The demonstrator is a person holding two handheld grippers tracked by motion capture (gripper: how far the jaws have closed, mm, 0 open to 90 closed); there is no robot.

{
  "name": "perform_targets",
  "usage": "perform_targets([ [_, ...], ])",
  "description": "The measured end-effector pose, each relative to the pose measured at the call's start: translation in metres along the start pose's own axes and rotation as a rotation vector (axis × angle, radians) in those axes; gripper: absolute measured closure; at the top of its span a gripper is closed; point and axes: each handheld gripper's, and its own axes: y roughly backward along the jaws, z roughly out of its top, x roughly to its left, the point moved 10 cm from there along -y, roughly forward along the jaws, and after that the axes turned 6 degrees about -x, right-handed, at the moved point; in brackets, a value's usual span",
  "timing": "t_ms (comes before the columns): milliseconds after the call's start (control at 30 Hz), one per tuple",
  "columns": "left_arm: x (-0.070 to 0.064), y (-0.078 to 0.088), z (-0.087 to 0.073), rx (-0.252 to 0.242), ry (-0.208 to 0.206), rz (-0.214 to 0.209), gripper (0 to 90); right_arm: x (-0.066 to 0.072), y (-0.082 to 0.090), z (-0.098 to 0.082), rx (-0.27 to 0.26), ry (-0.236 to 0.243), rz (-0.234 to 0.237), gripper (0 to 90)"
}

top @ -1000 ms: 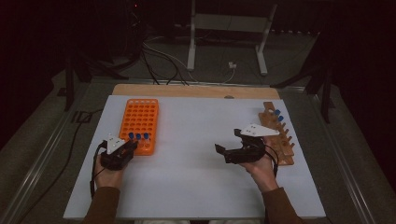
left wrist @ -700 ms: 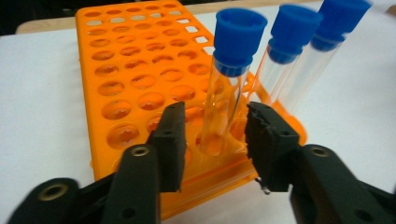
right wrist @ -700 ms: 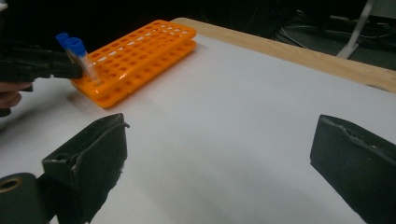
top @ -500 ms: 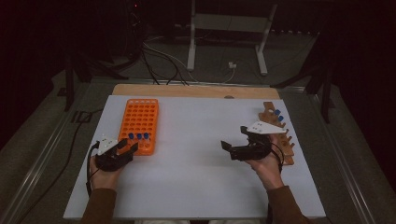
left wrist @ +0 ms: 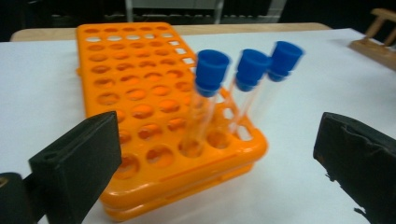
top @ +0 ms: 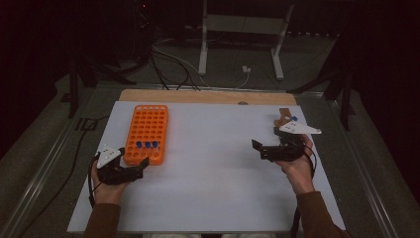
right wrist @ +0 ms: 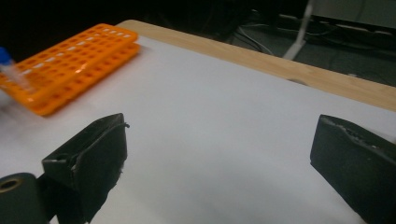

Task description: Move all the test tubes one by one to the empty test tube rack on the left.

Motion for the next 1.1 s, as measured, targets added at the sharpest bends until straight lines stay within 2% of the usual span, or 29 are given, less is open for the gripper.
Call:
perform_targets([
  [233,-0.001,0.007,0.004,-0.019,-0.01,-0.007,0.6,-0.028,0.008,0.003,-0.005,-0.014,-0.061,3.8],
  [400,-0.001,0.012,0.005,-0.025,-0.015,-0.002,0.6,-0.048,0.013,0.003,-0.021,-0.041,-0.095,3.7],
  [633,-0.005,0.018,0.008,-0.037,-0.028,-0.008,0.6,-0.074,0.016,-0.001,-0.03,-0.062,-0.151,3.8],
  [800,-0.008,0.019,0.01,-0.039,-0.031,-0.018,0.6,-0.093,0.02,-0.005,-0.037,-0.094,-0.19,6.1],
  [967,-0.01,0.018,0.009,-0.033,-0.037,-0.021,0.6,-0.11,0.019,-0.013,-0.018,-0.115,-0.227,8.4],
  [1100,-0.01,0.017,0.008,-0.029,-0.035,-0.022,0.6,-0.122,0.015,-0.024,0.017,-0.129,-0.251,12.0],
])
